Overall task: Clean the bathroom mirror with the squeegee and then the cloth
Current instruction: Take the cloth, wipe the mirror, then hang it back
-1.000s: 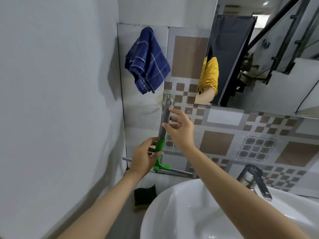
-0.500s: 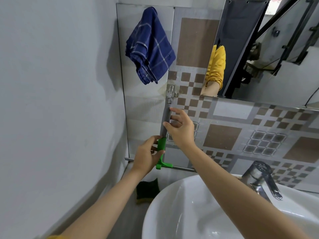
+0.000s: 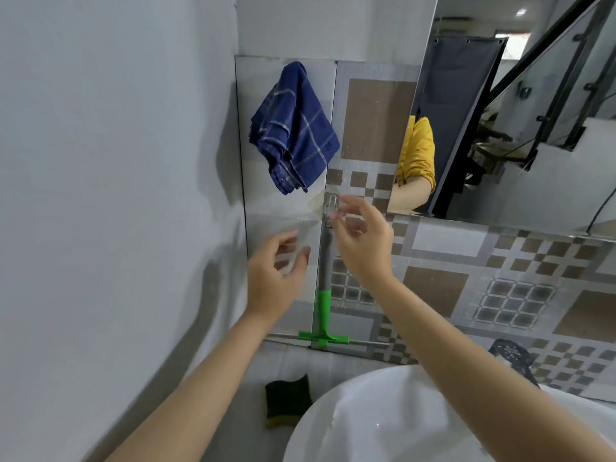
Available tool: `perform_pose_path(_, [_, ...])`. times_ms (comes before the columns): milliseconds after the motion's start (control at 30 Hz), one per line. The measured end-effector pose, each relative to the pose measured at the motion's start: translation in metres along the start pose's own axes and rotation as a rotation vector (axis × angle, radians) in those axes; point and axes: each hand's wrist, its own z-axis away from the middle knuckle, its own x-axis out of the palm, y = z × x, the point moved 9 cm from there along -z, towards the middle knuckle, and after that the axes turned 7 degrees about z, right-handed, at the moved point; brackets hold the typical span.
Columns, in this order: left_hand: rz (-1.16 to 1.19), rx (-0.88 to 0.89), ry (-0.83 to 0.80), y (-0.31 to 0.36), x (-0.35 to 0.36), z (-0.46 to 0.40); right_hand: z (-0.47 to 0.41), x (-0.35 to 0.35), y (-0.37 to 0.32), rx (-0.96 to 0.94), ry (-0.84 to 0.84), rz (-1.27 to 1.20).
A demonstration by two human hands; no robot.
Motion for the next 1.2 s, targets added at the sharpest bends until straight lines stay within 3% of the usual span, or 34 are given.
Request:
perform_pose_path(133, [0.087, 0.263, 0.263, 0.093, -0.032, -0.075, -0.058, -0.008, -0.064, -0.13, 0.043, -0.025])
perform_pose_path(233, [0.102, 0.217, 0.327, 0.118, -0.047, -0.128, -0.095, -0.001, -0.085, -0.102, -0.04, -0.021])
perform_pose_path(367, [0.008, -0.023, 0.168, 0.105, -0.037, -0.182, -0.122, 0.016, -0.091, -0.05, -0.132, -0.001])
perform_pose_path(533, [0.041, -0.228, 0.036, 0.087, -0.023, -0.213, -0.14, 0.023, -0.082, 0.064, -0.111, -0.011])
perform_pose_path(867, [0.214, -0.386, -0.124, 0.076, -0.013, -0.22, -0.147, 0.045, -0.07, 0.305, -0.195, -0.301])
perform_pose_path(1200, [0.339, -0.361, -0.232, 0.108, -0.009, -0.219, -0.151, 0.025, -0.098, 0.239, -0.212, -0.382])
